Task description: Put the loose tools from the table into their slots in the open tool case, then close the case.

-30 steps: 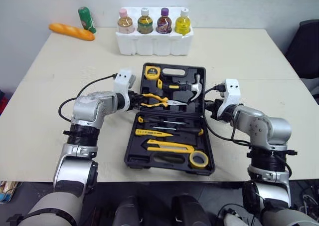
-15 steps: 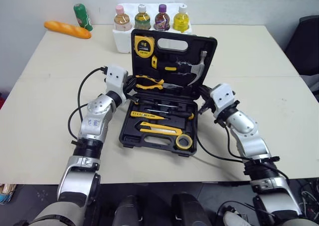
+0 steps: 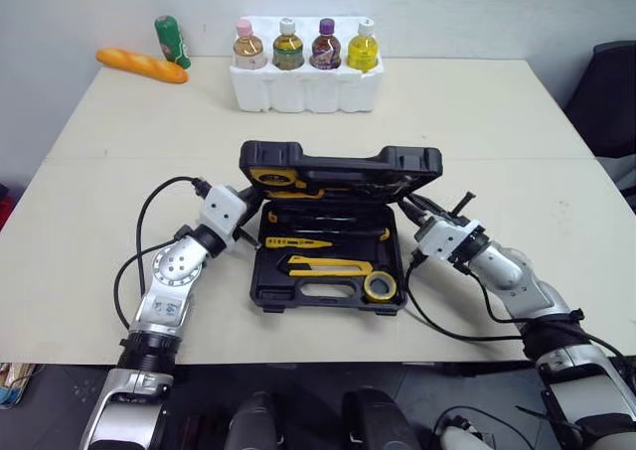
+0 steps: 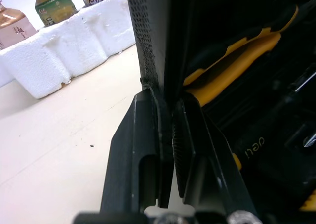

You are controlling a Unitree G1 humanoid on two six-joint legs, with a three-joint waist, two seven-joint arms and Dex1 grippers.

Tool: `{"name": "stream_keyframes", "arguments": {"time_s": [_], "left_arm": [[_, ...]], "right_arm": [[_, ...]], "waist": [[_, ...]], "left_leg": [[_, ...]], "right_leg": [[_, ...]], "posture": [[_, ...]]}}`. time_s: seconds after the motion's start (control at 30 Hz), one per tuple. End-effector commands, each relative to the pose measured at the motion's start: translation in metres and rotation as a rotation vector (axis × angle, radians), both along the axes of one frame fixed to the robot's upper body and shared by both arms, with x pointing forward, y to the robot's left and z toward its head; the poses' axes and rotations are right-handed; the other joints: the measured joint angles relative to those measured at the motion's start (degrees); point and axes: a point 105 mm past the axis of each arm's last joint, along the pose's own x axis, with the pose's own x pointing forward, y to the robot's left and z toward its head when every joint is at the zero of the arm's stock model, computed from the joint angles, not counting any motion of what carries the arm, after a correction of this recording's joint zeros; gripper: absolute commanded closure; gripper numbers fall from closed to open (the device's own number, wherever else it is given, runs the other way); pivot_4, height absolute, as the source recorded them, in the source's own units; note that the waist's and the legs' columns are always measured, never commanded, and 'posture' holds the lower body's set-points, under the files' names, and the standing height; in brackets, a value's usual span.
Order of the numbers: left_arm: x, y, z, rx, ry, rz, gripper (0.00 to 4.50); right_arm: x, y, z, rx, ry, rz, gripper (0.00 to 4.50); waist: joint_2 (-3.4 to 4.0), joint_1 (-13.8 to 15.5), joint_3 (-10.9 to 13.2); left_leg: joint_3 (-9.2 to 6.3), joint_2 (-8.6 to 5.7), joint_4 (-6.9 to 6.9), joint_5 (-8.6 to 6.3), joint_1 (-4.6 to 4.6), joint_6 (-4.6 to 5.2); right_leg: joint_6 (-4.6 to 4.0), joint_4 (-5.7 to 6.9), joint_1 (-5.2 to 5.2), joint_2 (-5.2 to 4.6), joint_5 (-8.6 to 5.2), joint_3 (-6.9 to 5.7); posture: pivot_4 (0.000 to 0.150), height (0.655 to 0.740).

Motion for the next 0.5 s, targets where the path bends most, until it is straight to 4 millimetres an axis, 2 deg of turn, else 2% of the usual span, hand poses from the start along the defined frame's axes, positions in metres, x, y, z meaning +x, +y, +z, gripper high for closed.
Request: {"name": "stream_keyframes", "arguments": {"time_s": [0.03, 0.1, 0.17, 0.27, 0.4, 0.43, 0.47, 0.5], "left_arm": [[-0.020, 0.016, 0.005, 0.000, 0.059, -0.040, 2.87], [-0.034, 0.028, -0.004, -0.013, 0.150, -0.045, 1.91], [-0.058, 0.050, -0.010, -0.034, 0.270, -0.040, 1.89], [-0.078, 0.055, -0.011, -0.061, 0.367, -0.073, 1.89], [-0.089, 0.082, -0.013, -0.025, 0.446, -0.012, 1.89], [-0.087, 0.090, -0.009, -0.015, 0.436, 0.007, 1.89], [-0.082, 0.097, -0.004, 0.008, 0.427, 0.027, 1.89], [-0.076, 0.101, 0.001, 0.049, 0.397, 0.035, 1.89]], "right_arm": [[-0.015, -0.017, -0.013, 0.017, 0.109, -0.008, 1.90], [-0.022, -0.030, -0.010, 0.033, 0.145, -0.026, 0.87], [-0.034, -0.055, -0.008, 0.073, 0.221, -0.088, 0.03], [-0.044, -0.068, -0.005, 0.093, 0.268, -0.120, 0.03], [-0.069, -0.071, -0.017, 0.120, 0.467, -0.077, 0.03], [-0.073, -0.068, -0.008, 0.206, 0.498, -0.056, 0.03], [-0.079, -0.067, 0.001, 0.412, 0.638, -0.061, 0.03], [-0.090, -0.058, 0.004, 0.500, 0.767, -0.016, 0.03]], "waist": [[0.23, -0.11, 0.04], [0.31, -0.16, 0.00], [0.30, -0.12, -0.01], [0.29, 0.19, 0.00], [0.30, 0.40, 0.00], [0.30, 0.36, 0.00], [0.29, 0.33, 0.00], [0.30, 0.41, 0.00]], "left_leg": [[0.02, 0.00, -0.04, -0.01, -0.01, -0.01], [0.12, -0.03, -0.10, -0.02, 0.03, 0.00], [0.02, 0.01, -0.06, -0.02, 0.06, 0.00], [-0.14, 0.05, -0.13, -0.03, 0.08, -0.05], [-0.52, -0.01, -0.10, -0.10, 0.34, 0.02], [-0.52, -0.03, -0.25, -0.22, 0.65, 0.01], [-0.50, -0.05, -0.36, -0.27, 0.84, 0.01], [-0.49, -0.06, -0.53, -0.28, 0.94, 0.03]], "right_leg": [[-0.01, -0.01, -0.04, -0.01, 0.00, 0.02], [-0.01, 0.00, -0.06, -0.06, 0.00, 0.05], [-0.01, -0.04, 0.03, -0.06, 0.00, 0.07], [-0.04, -0.19, 0.11, -0.08, -0.02, 0.26], [-0.03, -0.55, 0.79, -0.12, 0.02, 0.01], [-0.03, -0.67, 1.09, -0.15, 0.01, 0.01], [-0.06, -0.73, 1.26, -0.17, 0.00, 0.02], [-0.08, -0.83, 1.34, -0.18, -0.01, 0.02]], "posture": [[0.150, 0.7400], [0.150, 0.7400], [0.150, 0.7400], [0.150, 0.7400], [0.150, 0.7400], [0.150, 0.7400], [0.150, 0.7400], [0.150, 0.7400]]}}
